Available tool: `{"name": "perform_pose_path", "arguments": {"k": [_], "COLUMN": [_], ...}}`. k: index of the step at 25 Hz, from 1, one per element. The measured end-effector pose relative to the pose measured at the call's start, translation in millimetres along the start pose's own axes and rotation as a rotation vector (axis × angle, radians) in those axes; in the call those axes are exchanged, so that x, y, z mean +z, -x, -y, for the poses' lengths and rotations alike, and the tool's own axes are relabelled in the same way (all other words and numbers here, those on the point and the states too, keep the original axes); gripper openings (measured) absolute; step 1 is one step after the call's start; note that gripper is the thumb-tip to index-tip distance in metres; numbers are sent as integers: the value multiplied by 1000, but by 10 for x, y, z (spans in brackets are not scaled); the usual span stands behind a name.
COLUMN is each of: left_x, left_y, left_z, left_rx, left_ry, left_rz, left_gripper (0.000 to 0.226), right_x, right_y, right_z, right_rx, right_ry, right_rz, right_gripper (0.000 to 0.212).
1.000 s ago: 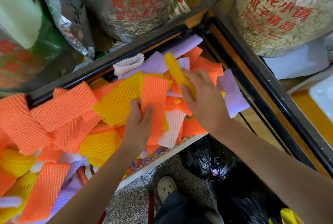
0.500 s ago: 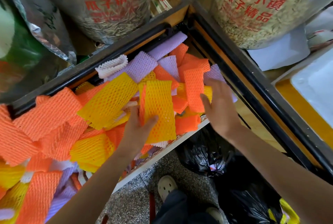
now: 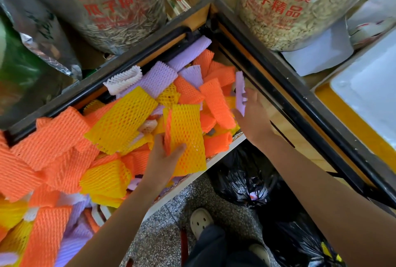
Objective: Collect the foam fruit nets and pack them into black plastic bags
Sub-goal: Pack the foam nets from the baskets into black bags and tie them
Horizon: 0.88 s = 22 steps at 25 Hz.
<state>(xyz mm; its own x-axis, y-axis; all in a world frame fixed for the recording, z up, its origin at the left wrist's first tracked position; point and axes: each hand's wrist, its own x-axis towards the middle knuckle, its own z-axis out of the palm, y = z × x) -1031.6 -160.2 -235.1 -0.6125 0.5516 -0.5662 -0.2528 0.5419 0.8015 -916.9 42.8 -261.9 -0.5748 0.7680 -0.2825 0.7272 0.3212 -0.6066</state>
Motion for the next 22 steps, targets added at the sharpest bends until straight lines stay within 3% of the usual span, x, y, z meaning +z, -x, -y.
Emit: {"name": "perform_pose_path", "arguments": {"k": [3, 5, 8, 11, 17, 20, 22], "left_x": [-6, -14, -31, -53, 64, 97, 145], "left_y": [23, 43, 65, 62, 51, 40, 43], "left_z": [30, 36, 39, 53, -19, -52, -131], "left_rx": [-9, -14, -15, -22, 44, 107, 100], "left_ry": [-9, -23, -40, -35, -74, -43, 39], "left_rz": [-1, -7, -26, -71, -228, -330, -311], "left_gripper": [38, 37, 36, 41, 40, 35, 34], "right_x": [94, 148, 180, 168, -82, -169, -205], "right_y": [-46, -110, -142, -19, 281, 410, 484], "right_z": [-8, -15, -2, 44, 208, 311, 391], "right_rx": [108, 158, 162, 25, -47, -78, -149], "right_ry": [43, 148, 152, 150, 15, -46, -60], "right_rz": [85, 82, 84, 79, 48, -32, -6], "right_gripper": [91, 97, 72, 39, 6, 7, 13]}}
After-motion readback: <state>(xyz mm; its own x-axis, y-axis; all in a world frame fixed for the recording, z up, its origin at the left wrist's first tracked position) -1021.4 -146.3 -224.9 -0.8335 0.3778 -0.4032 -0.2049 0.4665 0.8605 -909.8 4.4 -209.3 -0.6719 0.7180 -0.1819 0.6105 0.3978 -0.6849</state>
